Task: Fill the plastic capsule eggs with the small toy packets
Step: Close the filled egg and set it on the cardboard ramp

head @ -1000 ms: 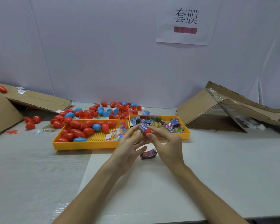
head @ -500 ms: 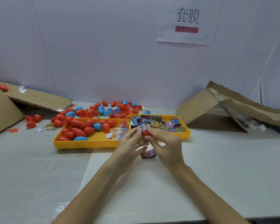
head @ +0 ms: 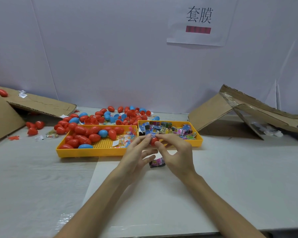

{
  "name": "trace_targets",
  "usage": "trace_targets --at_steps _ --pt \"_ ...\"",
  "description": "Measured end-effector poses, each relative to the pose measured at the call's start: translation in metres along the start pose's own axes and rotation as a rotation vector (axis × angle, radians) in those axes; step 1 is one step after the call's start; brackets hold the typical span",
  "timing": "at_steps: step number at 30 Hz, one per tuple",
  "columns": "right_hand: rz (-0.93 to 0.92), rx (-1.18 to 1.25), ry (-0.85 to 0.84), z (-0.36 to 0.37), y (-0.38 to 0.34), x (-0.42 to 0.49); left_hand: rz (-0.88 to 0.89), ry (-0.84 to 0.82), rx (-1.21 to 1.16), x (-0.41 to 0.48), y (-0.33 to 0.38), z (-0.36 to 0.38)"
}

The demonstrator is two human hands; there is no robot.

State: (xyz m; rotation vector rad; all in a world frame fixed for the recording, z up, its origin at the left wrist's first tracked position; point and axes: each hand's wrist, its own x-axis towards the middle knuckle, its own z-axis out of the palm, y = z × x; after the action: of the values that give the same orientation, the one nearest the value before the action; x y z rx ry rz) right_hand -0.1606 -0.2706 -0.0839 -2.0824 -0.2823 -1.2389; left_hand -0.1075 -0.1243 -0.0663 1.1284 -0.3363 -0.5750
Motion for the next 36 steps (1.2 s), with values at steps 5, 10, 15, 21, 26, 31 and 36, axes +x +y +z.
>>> trace_targets --at_steps 5,10,15,21,26,31,36 --pt "0.052 0.024 0.006 0.0016 -0.0034 -0.0006 -0.005 0.007 -0.051 -0.0005 0.0016 -0.0023" --pt "0.032 0.026 -0.008 0.0005 -0.0046 0.0006 0.005 0.018 -0.095 -0.0011 0.0027 -0.0017" --pt "-0.031 -0.037 0.0 -0.0014 -0.0054 0.0008 0.065 0.07 -0.043 0.0001 0.0025 -0.0027" --pt "-0.114 -0.141 -0.014 -0.0031 -0.0062 0.0 0.138 0.09 0.031 0.0023 -0.0018 -0.0051" --pt "-0.153 -0.222 -0.044 -0.0046 -0.0048 -0.0015 0.208 0.09 0.102 0.0015 -0.0029 -0.0018" --pt "-0.094 -0.198 -0.001 -0.0048 -0.0047 -0.0004 0.284 -0.01 0.235 -0.0007 -0.0013 0.0012" --pt "-0.053 -0.203 0.013 -0.0062 -0.0043 0.0009 0.357 -0.057 0.369 -0.0018 0.0011 0.0008"
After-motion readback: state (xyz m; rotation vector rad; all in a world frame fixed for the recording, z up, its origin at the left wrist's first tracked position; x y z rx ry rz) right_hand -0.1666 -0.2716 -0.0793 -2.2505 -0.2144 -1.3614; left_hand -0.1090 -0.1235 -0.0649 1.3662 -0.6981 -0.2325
